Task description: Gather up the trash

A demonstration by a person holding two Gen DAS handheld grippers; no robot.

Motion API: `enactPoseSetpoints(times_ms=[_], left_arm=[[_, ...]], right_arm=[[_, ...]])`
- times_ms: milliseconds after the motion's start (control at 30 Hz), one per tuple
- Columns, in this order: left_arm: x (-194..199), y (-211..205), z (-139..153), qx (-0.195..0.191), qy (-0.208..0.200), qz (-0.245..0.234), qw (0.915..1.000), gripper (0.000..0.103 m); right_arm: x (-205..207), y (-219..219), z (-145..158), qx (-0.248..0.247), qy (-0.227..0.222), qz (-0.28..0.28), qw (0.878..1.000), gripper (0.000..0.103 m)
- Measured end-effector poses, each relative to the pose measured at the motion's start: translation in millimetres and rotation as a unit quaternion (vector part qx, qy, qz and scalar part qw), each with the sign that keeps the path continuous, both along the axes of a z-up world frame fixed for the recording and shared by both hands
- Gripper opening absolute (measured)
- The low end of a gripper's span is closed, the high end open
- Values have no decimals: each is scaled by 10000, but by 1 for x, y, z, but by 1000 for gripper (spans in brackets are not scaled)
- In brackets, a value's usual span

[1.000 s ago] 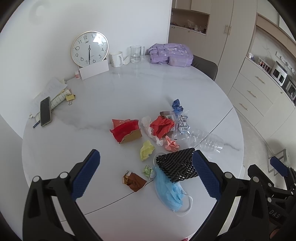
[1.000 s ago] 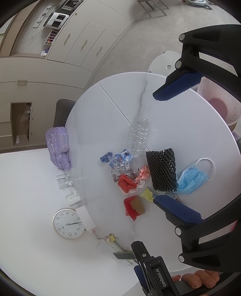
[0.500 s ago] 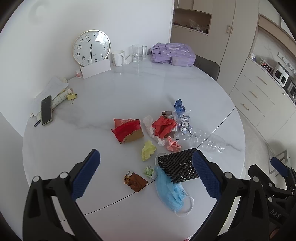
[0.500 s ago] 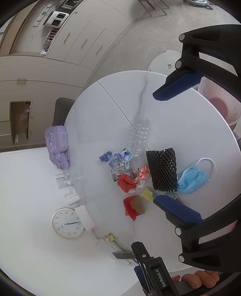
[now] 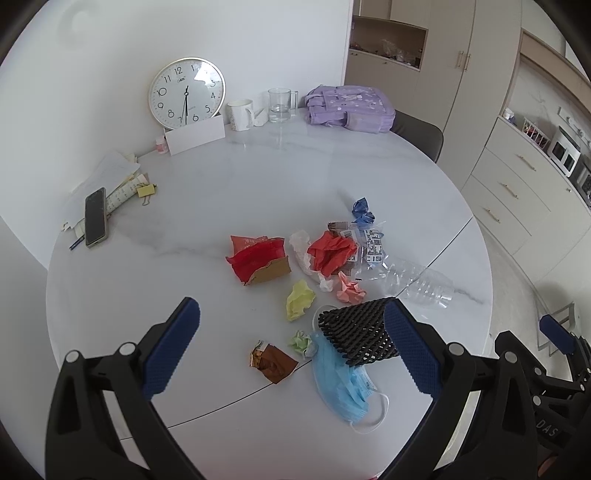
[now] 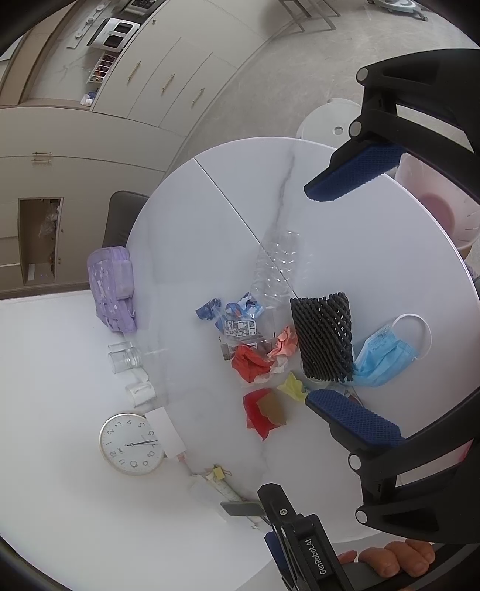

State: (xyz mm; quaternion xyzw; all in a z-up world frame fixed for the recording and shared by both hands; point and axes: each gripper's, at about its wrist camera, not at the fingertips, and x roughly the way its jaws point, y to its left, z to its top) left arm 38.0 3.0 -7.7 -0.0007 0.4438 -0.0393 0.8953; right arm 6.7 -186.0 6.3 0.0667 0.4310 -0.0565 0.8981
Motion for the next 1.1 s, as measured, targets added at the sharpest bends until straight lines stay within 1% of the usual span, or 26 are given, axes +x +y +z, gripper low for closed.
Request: enactPoseSetpoints(times_ms=[500,767,867,1100], left_arm=[[0,0,-1,36,12,13,10000,95],[-1,-1,-4,77,33,76,9999,95],[-3,0,-7,97,38,138,9999,95],[-11,-5,-23,103,234,356,9990,95]], right_arm=[[0,1,-1,10,31,9,10000,101],[3,-1,-4,35,46,107,9999,101],[4,-3,-6,31,59,198,9998,101],[8,-17,-19,113,229,396,9989,101]])
